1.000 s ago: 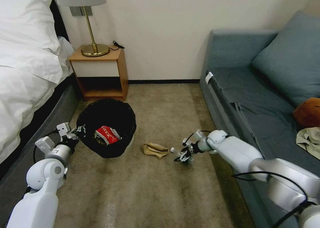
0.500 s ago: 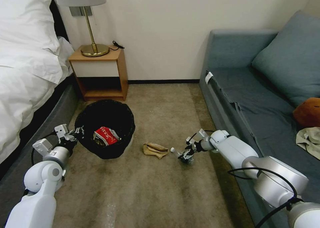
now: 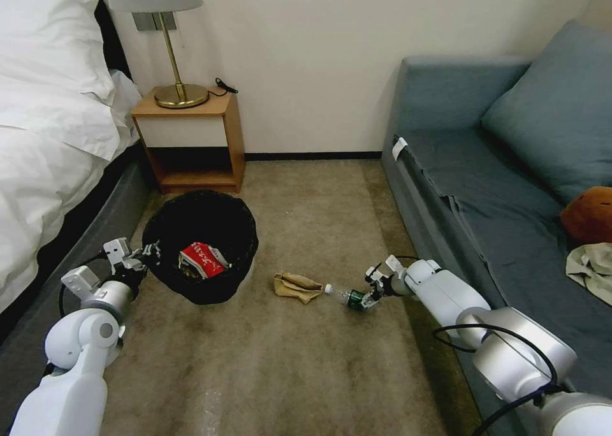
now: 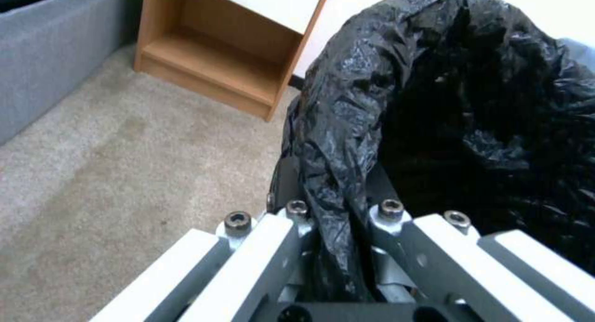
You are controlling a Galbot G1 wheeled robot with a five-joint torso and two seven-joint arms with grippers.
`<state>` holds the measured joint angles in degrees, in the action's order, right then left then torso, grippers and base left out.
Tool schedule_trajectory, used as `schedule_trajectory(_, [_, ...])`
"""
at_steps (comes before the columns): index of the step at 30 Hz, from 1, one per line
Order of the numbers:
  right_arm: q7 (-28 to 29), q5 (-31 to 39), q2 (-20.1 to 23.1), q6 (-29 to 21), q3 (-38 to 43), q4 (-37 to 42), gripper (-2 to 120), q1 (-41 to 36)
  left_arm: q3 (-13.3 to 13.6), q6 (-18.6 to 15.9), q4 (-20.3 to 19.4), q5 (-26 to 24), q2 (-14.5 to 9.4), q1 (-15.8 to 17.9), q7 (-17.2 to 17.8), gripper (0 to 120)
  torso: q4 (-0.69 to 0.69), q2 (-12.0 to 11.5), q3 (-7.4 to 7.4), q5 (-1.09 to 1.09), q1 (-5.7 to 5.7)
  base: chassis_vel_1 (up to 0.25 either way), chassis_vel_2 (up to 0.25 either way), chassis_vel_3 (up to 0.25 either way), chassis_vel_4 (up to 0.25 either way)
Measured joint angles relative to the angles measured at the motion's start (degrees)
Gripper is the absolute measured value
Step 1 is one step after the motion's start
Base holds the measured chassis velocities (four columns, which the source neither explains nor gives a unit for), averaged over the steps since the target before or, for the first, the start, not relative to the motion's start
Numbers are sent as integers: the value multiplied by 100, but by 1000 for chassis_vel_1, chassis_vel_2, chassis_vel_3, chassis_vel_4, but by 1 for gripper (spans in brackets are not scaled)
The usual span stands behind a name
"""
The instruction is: Pick up the trash bin, then pick up the garbage on the floor and place it into the trash bin.
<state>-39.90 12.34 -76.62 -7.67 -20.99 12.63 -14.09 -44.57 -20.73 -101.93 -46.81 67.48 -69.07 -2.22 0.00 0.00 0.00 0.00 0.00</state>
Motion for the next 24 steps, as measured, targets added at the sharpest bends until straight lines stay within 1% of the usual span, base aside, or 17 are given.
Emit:
schedule_trajectory(7, [-8,-74,-17,20,-25,74,100,-78,-1,7,20,6,-4,-9,-10,3,0,0,0,0,0,0,0,0,0])
schedule_trajectory(15, [17,-275,-35,153,-90,105,100,-121,-29,29,48,-6,-13,-33,-59,3,0,0,0,0,0,0,0,0,0])
schedule_trajectory(24, [118,-270,-75,198,-173,172,100,-141,-18,49,90,-9,-4,-39,-87,3,0,0,0,-1,0,0,0,0,0])
